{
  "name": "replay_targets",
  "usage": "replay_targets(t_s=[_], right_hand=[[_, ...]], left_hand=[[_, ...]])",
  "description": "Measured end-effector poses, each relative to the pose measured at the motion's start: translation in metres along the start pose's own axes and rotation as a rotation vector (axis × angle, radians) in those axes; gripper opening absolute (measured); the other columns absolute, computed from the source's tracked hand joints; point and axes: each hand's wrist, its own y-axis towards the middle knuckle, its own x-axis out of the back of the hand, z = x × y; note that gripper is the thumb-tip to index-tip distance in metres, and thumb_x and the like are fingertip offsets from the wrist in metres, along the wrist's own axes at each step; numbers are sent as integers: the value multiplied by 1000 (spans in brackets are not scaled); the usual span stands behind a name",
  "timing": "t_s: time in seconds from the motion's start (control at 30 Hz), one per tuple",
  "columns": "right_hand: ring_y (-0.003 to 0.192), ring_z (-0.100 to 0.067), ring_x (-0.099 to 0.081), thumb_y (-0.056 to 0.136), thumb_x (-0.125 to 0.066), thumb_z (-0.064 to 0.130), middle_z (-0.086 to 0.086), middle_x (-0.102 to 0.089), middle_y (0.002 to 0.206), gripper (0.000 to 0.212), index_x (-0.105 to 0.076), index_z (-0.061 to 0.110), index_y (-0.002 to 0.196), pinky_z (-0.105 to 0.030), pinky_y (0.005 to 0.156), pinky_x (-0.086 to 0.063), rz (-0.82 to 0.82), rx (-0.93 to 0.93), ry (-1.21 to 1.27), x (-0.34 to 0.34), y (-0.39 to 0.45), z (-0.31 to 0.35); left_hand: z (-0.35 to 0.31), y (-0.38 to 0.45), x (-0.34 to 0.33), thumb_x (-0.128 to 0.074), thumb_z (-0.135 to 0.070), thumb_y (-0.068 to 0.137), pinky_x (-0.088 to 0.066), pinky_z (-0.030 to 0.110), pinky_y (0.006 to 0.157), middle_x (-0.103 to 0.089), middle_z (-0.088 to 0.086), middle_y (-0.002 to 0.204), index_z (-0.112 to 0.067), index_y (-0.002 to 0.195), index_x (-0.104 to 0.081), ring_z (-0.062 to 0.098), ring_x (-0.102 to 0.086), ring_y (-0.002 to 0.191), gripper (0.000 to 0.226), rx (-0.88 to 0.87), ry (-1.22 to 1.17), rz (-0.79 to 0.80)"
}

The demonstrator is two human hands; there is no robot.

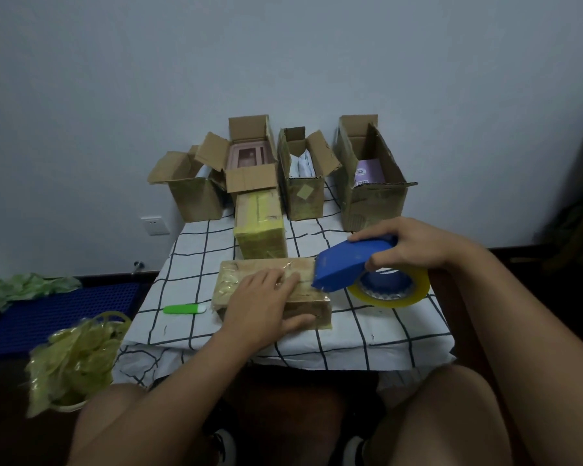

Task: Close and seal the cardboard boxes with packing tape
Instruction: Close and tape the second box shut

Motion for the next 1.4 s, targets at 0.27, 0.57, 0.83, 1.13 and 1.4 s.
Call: replay_targets(t_s=[0.27, 0.57, 0.83, 1.13, 1.4], right_hand=[[98, -7, -59, 71, -64, 47, 27, -55, 113, 56, -59, 47, 127, -16, 77, -42, -38, -11, 86, -4, -6, -7], [94, 8, -57, 72, -65, 45, 23, -58, 112, 50, -60, 51, 121, -17, 78, -41, -117, 82, 137, 3, -12, 8], [94, 7, -57, 71, -65, 46, 23, -57, 112, 53, -59, 47, 124, -16, 79, -40, -58, 126, 154, -23, 26, 36], [100, -8, -60, 71, -66, 43, 22, -55, 116, 51, -58, 52, 120, -17, 81, -43, 22, 60, 206, -42, 40, 21], [100, -8, -61, 79, -81, 38, 19, -54, 117, 50, -58, 48, 122, -18, 80, -46, 31, 54, 286, -49, 38, 6]], left_hand=[[-22, 10, -11, -29, -66, 95, -1, 35, 120, 2, 10, 164, -16, 156, 3, 24, 1, 151, 86, -87, 59, 59], [-10, 1, 13, -27, -55, 100, 3, 39, 121, 14, 6, 163, -19, 157, -1, 22, 15, 149, 72, -77, 37, -28], [31, -18, 21, -59, -45, 92, -34, 42, 111, -32, 12, 155, -15, 149, -38, 30, -34, 141, 68, -35, -19, -19], [36, -18, -3, -46, -61, 92, -28, 37, 113, -43, -1, 141, -28, 149, -30, 18, -41, 128, 68, -60, -14, -41], [18, -10, -13, -35, -69, 93, -16, 30, 119, -21, -1, 162, -25, 157, -15, 15, -18, 149, 80, 69, -87, -62]])
